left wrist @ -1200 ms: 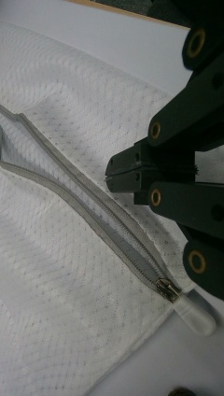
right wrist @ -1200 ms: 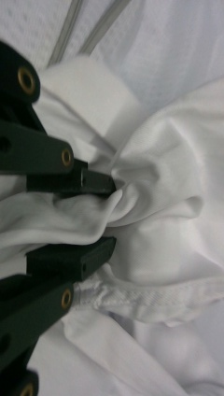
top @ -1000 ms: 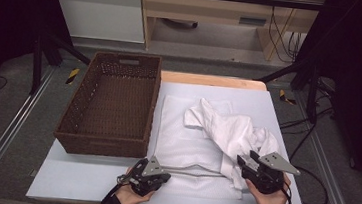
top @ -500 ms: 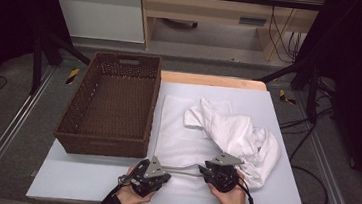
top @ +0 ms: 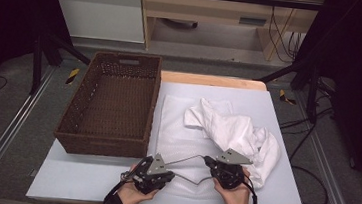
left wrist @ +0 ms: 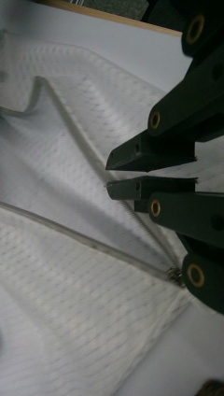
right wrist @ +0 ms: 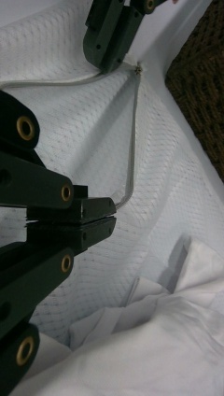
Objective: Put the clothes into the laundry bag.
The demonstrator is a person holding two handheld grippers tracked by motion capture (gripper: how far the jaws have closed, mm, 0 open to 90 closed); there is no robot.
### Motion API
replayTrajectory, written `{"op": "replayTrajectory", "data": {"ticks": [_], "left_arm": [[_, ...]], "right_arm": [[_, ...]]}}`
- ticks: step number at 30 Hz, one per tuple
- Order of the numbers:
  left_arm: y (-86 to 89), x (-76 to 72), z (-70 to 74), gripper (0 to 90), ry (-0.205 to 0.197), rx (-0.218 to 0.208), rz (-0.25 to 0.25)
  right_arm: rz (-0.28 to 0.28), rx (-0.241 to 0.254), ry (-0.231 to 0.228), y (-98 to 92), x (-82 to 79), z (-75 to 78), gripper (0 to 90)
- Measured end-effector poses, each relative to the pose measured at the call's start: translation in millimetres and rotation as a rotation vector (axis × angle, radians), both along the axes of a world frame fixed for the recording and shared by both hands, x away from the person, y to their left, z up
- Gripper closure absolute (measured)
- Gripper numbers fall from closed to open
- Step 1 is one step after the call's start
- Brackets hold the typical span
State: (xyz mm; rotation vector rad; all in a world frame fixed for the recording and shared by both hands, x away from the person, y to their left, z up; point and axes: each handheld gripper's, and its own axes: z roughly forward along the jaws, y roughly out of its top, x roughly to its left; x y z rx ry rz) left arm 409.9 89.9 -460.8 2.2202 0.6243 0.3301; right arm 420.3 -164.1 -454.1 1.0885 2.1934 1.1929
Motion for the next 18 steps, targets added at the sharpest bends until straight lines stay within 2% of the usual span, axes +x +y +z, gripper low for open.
{"op": "replayTrajectory", "data": {"ticks": [1, 2, 3, 5, 7, 8, 9, 10, 14, 15, 18], "left_arm": [[0.0, 0.0, 0.0, 78.4, 0.000, 0.000, 0.000], [-8.0, 6.5, 9.8, 76.5, -0.027, -0.010, 0.003], [-8.0, 6.5, 9.8, 75.5, -0.027, -0.010, 0.003], [-24.4, 22.2, 18.0, 72.2, -0.045, -0.003, 0.004], [-30.3, 27.0, 18.9, 70.1, -0.048, 0.003, 0.004], [-41.3, 34.5, 17.5, 69.4, -0.061, 0.014, 0.010], [-41.3, 34.5, 17.5, 69.6, -0.061, 0.014, 0.010], [-45.6, 38.0, 15.8, 69.6, -0.051, 0.014, 0.006], [-51.9, 46.4, 10.6, 88.2, -0.012, -0.005, 0.013], [-50.2, 49.2, 10.4, 88.7, 0.031, -0.029, -0.005], [-48.3, 50.4, 11.5, 89.1, 0.037, -0.037, -0.002]], "right_arm": [[0.000, 0.000, 0.000, 0.0, 0.0, 0.0, 89.6], [-0.001, 0.015, -0.008, -1.6, -0.4, 1.4, 89.6], [-0.001, 0.015, -0.008, -1.6, -0.4, 1.4, 89.6], [-0.001, 0.024, -0.017, -2.5, -0.9, 2.1, 89.6], [0.001, 0.028, -0.019, -2.4, -1.3, 2.6, 89.6], [0.003, 0.032, -0.028, -2.5, -1.7, 3.6, 89.6], [0.003, 0.032, -0.028, -2.5, -1.7, 3.6, 89.6], [0.005, 0.032, -0.033, -2.8, -2.1, 4.1, 89.6], [0.014, 0.038, -0.027, -5.1, -2.8, 2.6, 89.4], [0.013, 0.042, -0.023, -5.2, -3.6, 2.2, 89.3], [0.016, 0.044, -0.019, -6.4, -4.7, 1.6, 87.1]]}}
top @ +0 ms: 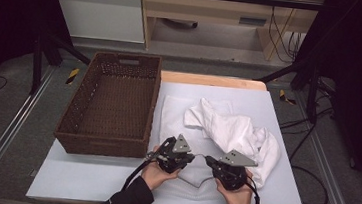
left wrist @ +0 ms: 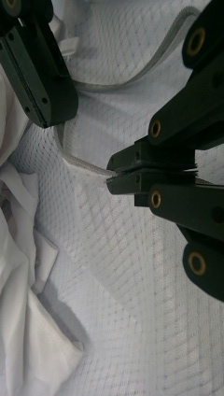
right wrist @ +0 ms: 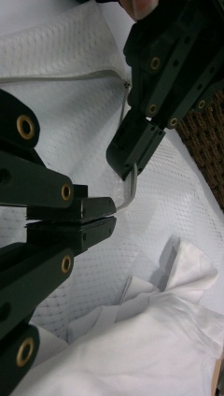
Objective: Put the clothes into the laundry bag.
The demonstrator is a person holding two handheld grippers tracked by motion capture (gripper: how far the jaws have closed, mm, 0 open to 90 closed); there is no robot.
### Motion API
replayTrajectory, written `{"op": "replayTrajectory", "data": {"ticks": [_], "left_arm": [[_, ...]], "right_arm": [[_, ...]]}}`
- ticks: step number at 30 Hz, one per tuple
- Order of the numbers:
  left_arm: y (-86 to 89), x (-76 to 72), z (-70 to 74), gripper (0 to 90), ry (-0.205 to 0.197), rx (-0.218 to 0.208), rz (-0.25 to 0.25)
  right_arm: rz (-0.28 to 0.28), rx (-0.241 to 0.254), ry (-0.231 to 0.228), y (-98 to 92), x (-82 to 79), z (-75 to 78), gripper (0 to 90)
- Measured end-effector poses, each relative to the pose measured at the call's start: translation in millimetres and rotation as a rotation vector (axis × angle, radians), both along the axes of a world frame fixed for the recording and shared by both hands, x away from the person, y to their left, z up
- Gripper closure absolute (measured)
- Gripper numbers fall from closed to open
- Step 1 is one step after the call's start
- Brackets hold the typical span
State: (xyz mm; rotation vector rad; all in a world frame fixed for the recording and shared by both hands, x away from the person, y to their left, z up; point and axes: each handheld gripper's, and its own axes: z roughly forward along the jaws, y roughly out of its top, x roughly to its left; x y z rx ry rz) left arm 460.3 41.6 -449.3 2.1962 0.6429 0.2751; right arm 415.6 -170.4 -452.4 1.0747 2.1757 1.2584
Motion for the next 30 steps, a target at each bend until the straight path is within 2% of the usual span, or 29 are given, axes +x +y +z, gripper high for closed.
{"op": "replayTrajectory", "data": {"ticks": [2, 4, 7, 9, 10, 11, 12, 15, 16, 19, 21, 22, 23, 24, 25, 26, 27, 28, 30], "left_arm": [[2.4, 0.5, 2.7, 89.2, 0.006, -0.022, 0.006], [5.3, 0.5, 6.1, 89.2, 0.009, -0.047, 0.014], [7.5, 0.8, 12.4, 89.2, 0.013, -0.079, 0.023], [7.5, 0.3, 17.1, 89.2, 0.007, -0.095, 0.025], [6.3, -1.1, 21.9, 89.2, -0.004, -0.107, 0.026], [6.3, -1.1, 21.9, 89.2, -0.004, -0.107, 0.026], [5.8, -1.7, 24.4, 89.2, -0.009, -0.113, 0.025], [6.6, -2.1, 31.4, 89.2, -0.020, -0.143, 0.026], [6.7, -2.0, 32.8, 89.2, -0.018, -0.148, 0.028], [6.5, -2.2, 31.6, 89.2, -0.018, -0.143, 0.030], [7.0, -2.6, 29.1, 89.2, -0.014, -0.142, 0.030], [7.0, -2.6, 29.1, 89.2, -0.014, -0.142, 0.030], [7.6, -2.7, 27.8, 89.2, -0.012, -0.142, 0.032], [8.2, -2.5, 26.6, 89.1, -0.010, -0.142, 0.032], [8.8, -2.3, 25.5, 89.1, -0.006, -0.144, 0.036], [9.8, -1.6, 24.1, 89.2, -0.003, -0.142, 0.038], [9.8, -1.6, 24.1, 89.2, -0.003, -0.142, 0.038], [10.0, -1.6, 23.8, 89.2, -0.004, -0.141, 0.038], [9.4, -2.0, 23.3, 89.2, -0.004, -0.141, 0.038]], "right_arm": [[0.004, 0.015, 0.006, -1.0, -2.8, 0.1, 77.8], [0.014, 0.020, -0.006, -4.7, -13.2, -1.0, 74.0], [0.022, 0.014, 0.010, -8.5, -22.5, -5.6, 77.5], [0.028, -0.002, 0.048, -11.5, -29.2, -12.8, 82.7], [0.029, -0.018, 0.083, -13.4, -33.8, -21.2, 87.0], [0.029, -0.018, 0.083, -13.4, -33.8, -21.2, 87.0], [0.023, -0.043, 0.113, -14.8, -35.7, -29.8, 89.5], [0.010, -0.063, 0.136, -16.4, -35.7, -35.8, 90.0], [0.008, -0.056, 0.142, -17.9, -35.0, -36.9, 90.0], [0.002, -0.063, 0.142, -18.6, -34.9, -34.9, 88.5], [-0.012, -0.057, 0.110, -23.9, -36.1, -27.9, 85.0], [-0.012, -0.057, 0.110, -23.9, -36.1, -27.9, 85.0], [-0.033, -0.046, 0.086, -29.7, -37.2, -21.8, 82.2], [-0.101, -0.024, 0.014, -46.3, -40.1, -7.6, 75.0], [-0.101, -0.024, 0.014, -46.3, -40.1, -7.6, 75.0], [-0.199, -0.026, -0.043, -65.6, -43.2, 4.0, 64.5], [-0.250, -0.040, -0.067, -74.9, -43.9, 7.1, 58.5], [-0.250, -0.040, -0.067, -74.9, -43.9, 7.1, 58.5], [-0.313, -0.056, -0.053, -89.5, -42.0, 6.9, 50.8]]}}
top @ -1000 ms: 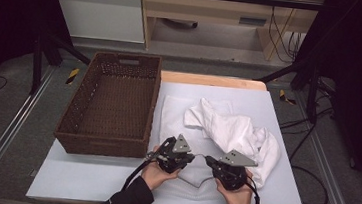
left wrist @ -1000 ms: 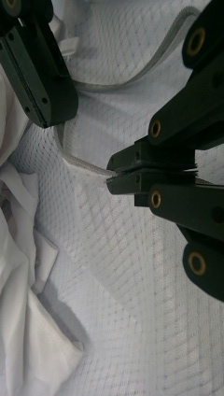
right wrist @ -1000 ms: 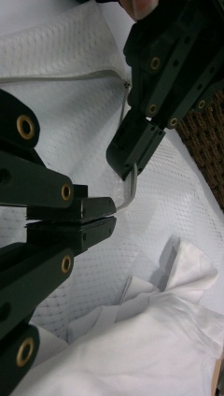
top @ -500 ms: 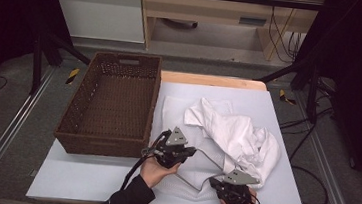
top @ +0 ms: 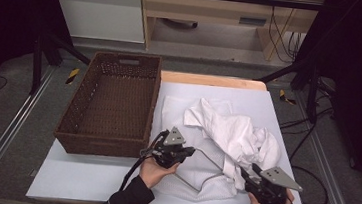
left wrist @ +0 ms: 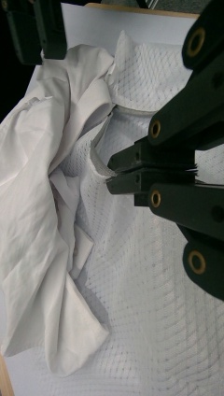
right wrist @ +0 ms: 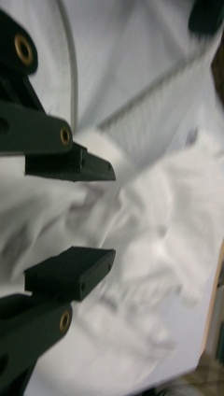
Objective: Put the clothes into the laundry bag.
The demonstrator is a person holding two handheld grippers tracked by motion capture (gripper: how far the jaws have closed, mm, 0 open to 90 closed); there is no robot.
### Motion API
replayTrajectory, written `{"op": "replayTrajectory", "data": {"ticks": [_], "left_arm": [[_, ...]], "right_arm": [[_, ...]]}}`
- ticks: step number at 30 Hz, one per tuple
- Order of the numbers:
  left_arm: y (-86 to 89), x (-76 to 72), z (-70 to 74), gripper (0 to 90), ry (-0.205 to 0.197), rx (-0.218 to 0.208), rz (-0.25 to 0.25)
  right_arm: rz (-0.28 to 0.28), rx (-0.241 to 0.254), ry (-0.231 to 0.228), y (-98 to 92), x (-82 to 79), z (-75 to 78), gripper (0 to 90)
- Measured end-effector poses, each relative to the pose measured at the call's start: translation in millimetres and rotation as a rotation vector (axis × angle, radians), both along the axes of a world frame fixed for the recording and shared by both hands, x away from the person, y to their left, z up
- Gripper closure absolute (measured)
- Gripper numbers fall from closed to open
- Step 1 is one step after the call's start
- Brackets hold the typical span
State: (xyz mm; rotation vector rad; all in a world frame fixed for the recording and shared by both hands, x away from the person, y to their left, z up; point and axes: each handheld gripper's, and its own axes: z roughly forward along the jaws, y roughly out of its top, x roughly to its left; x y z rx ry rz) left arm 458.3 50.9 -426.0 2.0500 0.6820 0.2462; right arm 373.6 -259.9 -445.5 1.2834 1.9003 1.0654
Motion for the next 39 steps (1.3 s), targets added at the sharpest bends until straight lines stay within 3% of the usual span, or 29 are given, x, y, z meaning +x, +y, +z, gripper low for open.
{"op": "replayTrajectory", "data": {"ticks": [1, 2, 3, 5, 8, 9, 13, 14, 15, 16, 17, 19, 20, 22, 24, 25, 27, 33, 35, 39], "left_arm": [[-0.5, -0.1, -0.2, 89.2, -0.001, 0.000, 0.001], [-0.8, -0.1, -0.4, 89.1, -0.001, 0.000, 0.001], [-1.1, 0.0, -0.7, 89.1, 0.002, -0.001, 0.001], [-1.1, 0.2, -1.1, 89.2, 0.002, 0.000, 0.000], [-0.4, 0.4, -1.3, 89.1, 0.007, -0.002, 0.001], [-0.2, 0.3, -1.4, 89.2, 0.007, -0.003, 0.003], [-0.9, 1.1, -0.6, 89.2, 0.014, -0.009, 0.013], [-1.6, 1.5, 0.0, 89.2, 0.014, -0.012, 0.019], [-2.4, 1.9, 0.7, 89.2, 0.017, -0.015, 0.023], [-4.4, 2.5, 2.0, 89.2, 0.020, -0.018, 0.031], [-4.4, 2.5, 2.0, 89.2, 0.020, -0.018, 0.031], [-6.7, 3.0, 3.1, 89.2, 0.023, -0.015, 0.037], [-7.8, 3.2, 3.5, 89.2, 0.025, -0.013, 0.043], [-9.6, 4.2, 4.6, 89.2, 0.027, -0.011, 0.050], [-11.7, 5.5, 5.5, 89.2, 0.035, -0.020, 0.058], [-12.4, 6.0, 5.9, 89.2, 0.038, -0.022, 0.060], [-14.1, 6.3, 6.6, 89.2, 0.043, -0.026, 0.063], [-13.9, 4.4, 10.8, 89.3, 0.037, -0.046, 0.060], [-13.1, 3.3, 11.2, 89.3, 0.034, -0.053, 0.056], [-12.9, 3.0, 8.2, 89.3, 0.036, -0.051, 0.057]], "right_arm": [[-0.017, -0.003, 0.013, -4.3, 1.8, -2.9, 49.7], [-0.026, -0.024, 0.056, -7.4, 6.8, -12.1, 50.6], [-0.026, -0.024, 0.056, -7.4, 6.8, -12.1, 50.6], [-0.017, -0.033, 0.105, -5.9, 12.3, -22.3, 55.5], [0.006, -0.047, 0.162, -3.9, 18.3, -31.1, 80.7], [-0.001, -0.042, 0.165, -4.6, 18.6, -30.3, 84.4], [0.059, 0.041, 0.030, -4.8, 8.2, 0.2, 85.8], [0.059, 0.041, 0.030, -4.8, 8.2, 0.2, 85.8], [0.088, 0.071, -0.002, -3.4, 6.4, 8.5, 85.7], [0.154, 0.122, -0.055, 2.6, 4.2, 24.8, 85.7], [0.154, 0.122, -0.055, 2.6, 4.2, 24.8, 85.7], [0.216, 0.159, -0.092, 14.1, 3.8, 37.0, 85.6], [0.279, 0.182, -0.105, 29.7, 5.0, 42.2, 85.5], [0.309, 0.185, -0.106, 38.2, 5.6, 41.9, 85.4], [0.384, 0.164, -0.069, 63.8, 9.6, 30.5, 85.2], [0.384, 0.164, -0.069, 63.8, 9.6, 30.5, 85.2], [0.413, 0.106, -0.002, 86.9, 15.3, 9.8, 85.0], [0.404, 0.062, 0.089, 107.5, 31.0, -18.9, 84.8], [0.372, 0.039, 0.117, 115.0, 39.5, -26.7, 84.4], [0.339, 0.004, 0.126, 124.0, 47.2, -32.2, 83.7]]}}
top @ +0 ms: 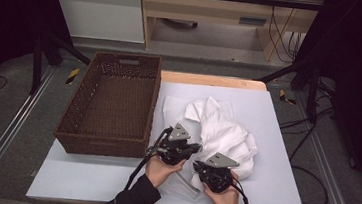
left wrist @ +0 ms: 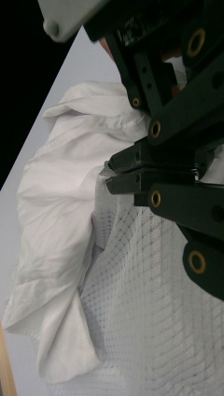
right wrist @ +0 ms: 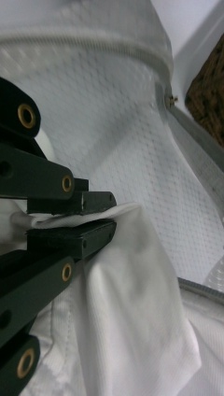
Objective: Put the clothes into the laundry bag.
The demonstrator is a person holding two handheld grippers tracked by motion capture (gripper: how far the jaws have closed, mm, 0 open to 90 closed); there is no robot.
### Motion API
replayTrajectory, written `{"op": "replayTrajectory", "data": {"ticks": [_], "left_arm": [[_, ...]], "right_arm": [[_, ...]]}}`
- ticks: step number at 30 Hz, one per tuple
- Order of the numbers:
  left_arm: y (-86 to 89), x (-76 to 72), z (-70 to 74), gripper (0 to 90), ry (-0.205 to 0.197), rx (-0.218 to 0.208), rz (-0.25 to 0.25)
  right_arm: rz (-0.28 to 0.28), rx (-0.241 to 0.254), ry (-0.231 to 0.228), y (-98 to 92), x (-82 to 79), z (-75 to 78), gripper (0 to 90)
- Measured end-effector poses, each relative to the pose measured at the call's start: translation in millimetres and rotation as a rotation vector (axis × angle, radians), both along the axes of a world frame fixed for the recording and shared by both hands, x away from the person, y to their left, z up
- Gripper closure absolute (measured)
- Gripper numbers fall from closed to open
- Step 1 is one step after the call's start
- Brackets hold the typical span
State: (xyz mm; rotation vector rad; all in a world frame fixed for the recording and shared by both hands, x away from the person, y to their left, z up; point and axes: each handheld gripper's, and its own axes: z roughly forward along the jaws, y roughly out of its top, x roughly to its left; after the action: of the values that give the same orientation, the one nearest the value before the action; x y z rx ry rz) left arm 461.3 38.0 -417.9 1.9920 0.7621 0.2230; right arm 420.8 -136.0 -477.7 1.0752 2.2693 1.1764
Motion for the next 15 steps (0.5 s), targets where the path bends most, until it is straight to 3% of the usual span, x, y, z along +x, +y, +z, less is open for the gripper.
{"op": "replayTrajectory", "data": {"ticks": [3, 6, 7, 9, 12, 15], "left_arm": [[1.6, 1.2, -3.3, 89.2, 0.003, -0.005, 0.006], [5.0, 2.7, -3.7, 89.1, 0.003, -0.012, 0.011], [5.9, 2.7, -3.5, 89.1, 0.002, -0.014, 0.014], [7.3, 2.8, -2.9, 89.1, -0.003, -0.011, 0.012], [8.4, 2.3, -2.6, 89.1, -0.006, -0.017, 0.016], [8.6, 1.8, -2.7, 89.1, -0.009, -0.007, 0.011]], "right_arm": [[-0.005, -0.019, -0.005, 4.9, 5.5, -0.6, 80.6], [0.017, 0.012, 0.004, 3.1, 5.9, 1.8, 74.5], [0.047, 0.061, 0.011, -3.9, 3.0, 8.0, 68.6], [0.057, 0.083, 0.010, -8.3, 0.1, 12.5, 67.2], [0.060, 0.118, -0.044, -25.7, -12.5, 30.6, 60.0], [0.004, 0.134, -0.122, -45.8, -22.3, 47.3, 49.1]]}}
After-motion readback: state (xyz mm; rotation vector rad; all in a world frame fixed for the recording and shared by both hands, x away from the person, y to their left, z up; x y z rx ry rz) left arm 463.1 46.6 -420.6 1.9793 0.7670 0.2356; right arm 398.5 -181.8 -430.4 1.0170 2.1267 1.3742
